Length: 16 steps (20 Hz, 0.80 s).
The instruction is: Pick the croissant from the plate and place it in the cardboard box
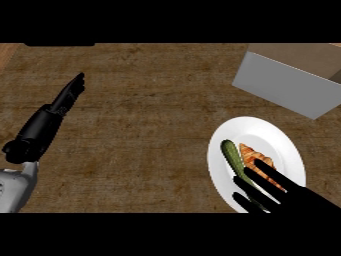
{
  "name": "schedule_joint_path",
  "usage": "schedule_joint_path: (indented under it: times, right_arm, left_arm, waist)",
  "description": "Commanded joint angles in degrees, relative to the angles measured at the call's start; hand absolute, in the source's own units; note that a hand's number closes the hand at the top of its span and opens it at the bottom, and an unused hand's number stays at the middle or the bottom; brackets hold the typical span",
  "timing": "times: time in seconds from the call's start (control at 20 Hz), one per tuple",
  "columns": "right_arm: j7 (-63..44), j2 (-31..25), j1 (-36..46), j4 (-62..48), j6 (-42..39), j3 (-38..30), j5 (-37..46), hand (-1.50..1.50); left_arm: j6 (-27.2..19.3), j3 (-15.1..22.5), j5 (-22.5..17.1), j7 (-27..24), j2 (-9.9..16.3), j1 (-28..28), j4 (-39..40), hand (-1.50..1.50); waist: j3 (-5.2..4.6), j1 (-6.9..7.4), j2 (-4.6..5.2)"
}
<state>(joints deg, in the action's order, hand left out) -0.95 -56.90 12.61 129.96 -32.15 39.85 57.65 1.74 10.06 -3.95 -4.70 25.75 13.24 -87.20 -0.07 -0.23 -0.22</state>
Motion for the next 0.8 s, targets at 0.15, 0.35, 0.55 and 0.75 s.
schedule_joint_path:
  times: [0.15,0.35,0.55,0.75]
  right_arm:
    - [-7.82,9.16,-2.73,-1.57,-6.38,7.54,11.32,-1.50]
    - [-6.80,11.41,-5.39,-6.50,-3.92,7.61,14.68,-1.50]
    - [-6.04,15.11,-2.47,-12.19,-1.23,9.43,20.95,-1.50]
    - [-6.33,12.08,-10.34,-8.58,3.43,8.15,23.79,-1.50]
  left_arm:
    - [1.56,-1.36,0.94,2.16,-1.68,1.13,-0.68,0.00]
    - [0.79,-0.87,4.18,-0.62,-3.13,-2.62,-2.12,0.00]
    - [3.32,-2.15,3.78,-2.46,-3.58,-2.18,1.25,0.00]
    - [4.97,-4.64,3.93,-2.98,-3.56,-1.76,1.59,0.00]
  waist:
    - [0.06,0.18,0.19]
    - [0.07,0.35,0.17]
    - [0.07,0.41,0.24]
    - [0.08,-0.03,0.17]
